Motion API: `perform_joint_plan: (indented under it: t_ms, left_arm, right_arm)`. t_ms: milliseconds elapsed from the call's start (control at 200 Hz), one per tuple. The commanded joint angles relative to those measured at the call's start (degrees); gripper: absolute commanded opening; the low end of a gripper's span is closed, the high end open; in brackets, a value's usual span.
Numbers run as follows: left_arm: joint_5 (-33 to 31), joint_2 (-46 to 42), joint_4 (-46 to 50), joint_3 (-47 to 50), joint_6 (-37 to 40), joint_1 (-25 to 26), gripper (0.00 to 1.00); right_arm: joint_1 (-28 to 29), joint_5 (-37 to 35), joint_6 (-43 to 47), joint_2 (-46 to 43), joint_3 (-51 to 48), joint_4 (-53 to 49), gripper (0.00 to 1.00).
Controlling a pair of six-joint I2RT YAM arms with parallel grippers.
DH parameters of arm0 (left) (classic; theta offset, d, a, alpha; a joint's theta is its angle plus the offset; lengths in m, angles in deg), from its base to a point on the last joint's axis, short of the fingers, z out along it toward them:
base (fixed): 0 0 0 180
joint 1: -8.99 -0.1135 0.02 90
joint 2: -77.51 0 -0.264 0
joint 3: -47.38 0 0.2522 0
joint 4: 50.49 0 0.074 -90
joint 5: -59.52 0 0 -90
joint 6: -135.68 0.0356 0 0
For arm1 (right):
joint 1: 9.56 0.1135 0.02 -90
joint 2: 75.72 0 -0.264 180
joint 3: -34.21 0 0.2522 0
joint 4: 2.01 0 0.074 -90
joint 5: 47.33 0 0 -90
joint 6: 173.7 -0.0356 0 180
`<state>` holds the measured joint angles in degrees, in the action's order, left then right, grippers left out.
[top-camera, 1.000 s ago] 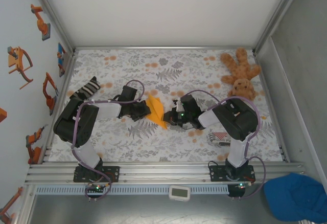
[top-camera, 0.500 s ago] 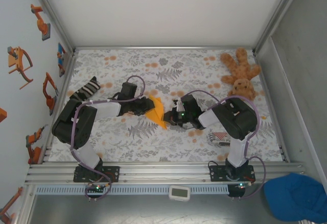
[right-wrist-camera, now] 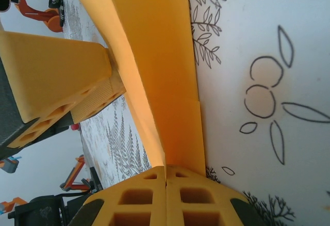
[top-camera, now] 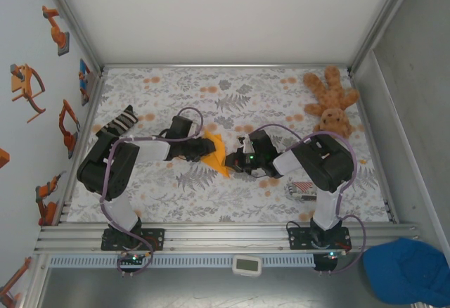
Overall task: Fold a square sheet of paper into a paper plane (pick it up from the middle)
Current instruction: Fourth fold the wing at the center of the table.
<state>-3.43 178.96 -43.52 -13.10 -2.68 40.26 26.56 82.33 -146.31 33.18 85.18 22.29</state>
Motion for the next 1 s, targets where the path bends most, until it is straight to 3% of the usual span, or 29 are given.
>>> perform_joint_plan:
  t_ms: [0,386,791,996]
  left_arm:
    - [-4.1,2.4,9.0,-1.2,2.2,1.0,0.37]
    - [-12.9,11.2,25.9,-7.6,1.6,2.5,0.39]
    - [-20.0,17.1,35.7,-11.5,2.4,3.7,0.43]
    - [-21.1,18.2,37.0,-12.2,2.4,3.9,0.44]
  right_arm:
    - [0.4,-2.8,0.5,3.2,-1.2,-5.0,0.0]
    - [0.4,-2.9,0.6,1.8,-0.9,-5.2,0.0]
    - [-0.1,-4.0,3.3,-4.5,-0.8,-9.1,0.19]
    - [-0.8,-8.2,10.0,-14.6,-0.4,-21.8,0.27]
